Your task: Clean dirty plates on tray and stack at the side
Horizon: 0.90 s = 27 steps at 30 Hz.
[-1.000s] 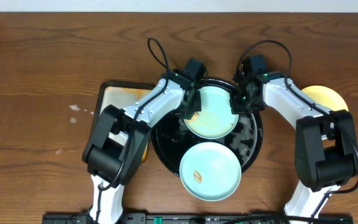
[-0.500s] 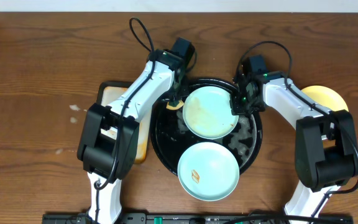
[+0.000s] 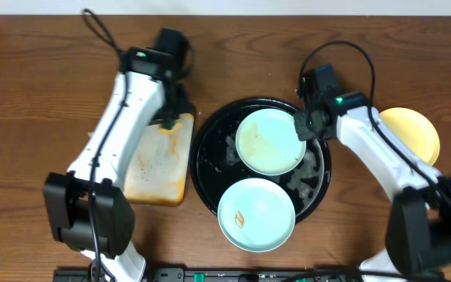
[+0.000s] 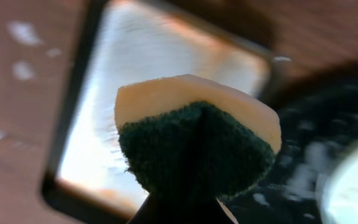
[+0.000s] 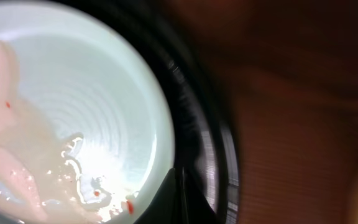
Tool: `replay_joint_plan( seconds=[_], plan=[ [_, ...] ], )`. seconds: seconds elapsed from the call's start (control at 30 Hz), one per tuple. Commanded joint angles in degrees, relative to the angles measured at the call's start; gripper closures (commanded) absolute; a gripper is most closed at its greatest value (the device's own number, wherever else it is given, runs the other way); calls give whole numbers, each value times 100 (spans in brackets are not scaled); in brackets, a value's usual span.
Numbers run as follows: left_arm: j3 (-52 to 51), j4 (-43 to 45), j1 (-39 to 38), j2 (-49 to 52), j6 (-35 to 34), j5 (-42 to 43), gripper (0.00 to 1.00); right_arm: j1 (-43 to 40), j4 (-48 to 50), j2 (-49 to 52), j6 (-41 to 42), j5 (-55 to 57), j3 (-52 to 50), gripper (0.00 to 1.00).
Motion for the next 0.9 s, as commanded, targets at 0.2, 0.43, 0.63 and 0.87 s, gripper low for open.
replay_joint_plan(
  seconds=[0.2,0.43,0.63,0.87],
  plan=[
    [-957,114,1095,20,748,256,92,778,-201,-839,-334,1099,7,99],
    [-1338,350,1088,20,1058,269,87,-142,-457,-273,295,-531,4,73],
    [-1670,758,1088,22,1115,363,87,-909,-444,516,289,-1768,7,72],
    [-1810,1036,1084,22,1700,1231,89,-1182,-267,1200,-46,-2791,7,76]
  ],
)
